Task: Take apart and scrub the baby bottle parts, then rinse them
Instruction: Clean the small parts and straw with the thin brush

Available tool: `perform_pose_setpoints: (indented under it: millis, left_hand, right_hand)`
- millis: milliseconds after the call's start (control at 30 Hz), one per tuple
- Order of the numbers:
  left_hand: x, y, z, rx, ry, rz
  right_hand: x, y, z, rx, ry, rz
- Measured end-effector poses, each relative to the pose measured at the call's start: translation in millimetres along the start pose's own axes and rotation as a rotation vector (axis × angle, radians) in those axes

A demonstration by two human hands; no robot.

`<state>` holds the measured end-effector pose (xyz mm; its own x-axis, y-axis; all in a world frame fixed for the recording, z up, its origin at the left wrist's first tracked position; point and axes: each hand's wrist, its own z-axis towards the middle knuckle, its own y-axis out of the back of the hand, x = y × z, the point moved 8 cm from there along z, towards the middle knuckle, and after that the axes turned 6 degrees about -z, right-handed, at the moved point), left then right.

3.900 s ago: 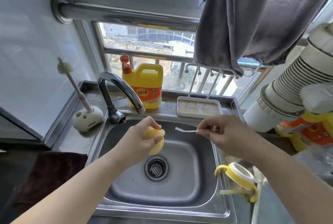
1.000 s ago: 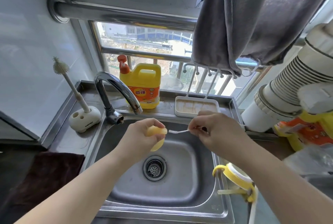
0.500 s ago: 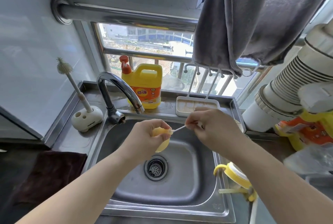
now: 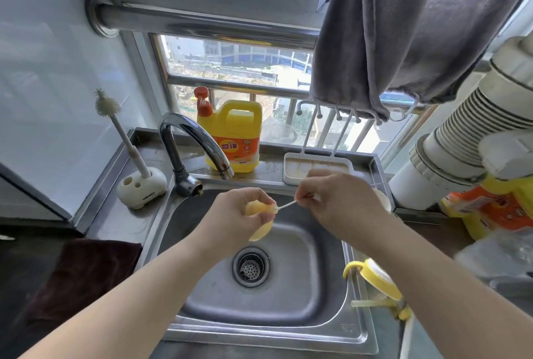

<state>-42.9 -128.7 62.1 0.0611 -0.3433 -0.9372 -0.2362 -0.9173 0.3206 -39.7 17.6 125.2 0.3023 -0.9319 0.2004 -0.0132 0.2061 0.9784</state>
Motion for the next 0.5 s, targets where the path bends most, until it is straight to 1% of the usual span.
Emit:
perform_pose_setpoints:
  millis: [100, 200, 300, 433, 500]
  left_hand:
    - [3, -1, -1, 0.012, 0.021, 0.010]
    - [4, 0, 0, 0.005, 0.026, -0.007]
    - [1, -2, 0, 0.011, 0.018, 0.010]
    - [3, 1, 1, -0.015, 0.007, -0.030]
    - [4, 3, 2, -0.042, 0.013, -0.042]
  right_hand:
    - [10, -5, -1, 0.022, 0.062, -0.051]
    - [-1, 5, 0, -0.041, 0.011, 0.007]
    - [9, -6, -2, 0.044, 0.064, 0.038]
    - [-8, -2, -2, 0.052, -0.054, 0.138]
    - [-4, -8, -4, 0.088, -0.052, 0.111]
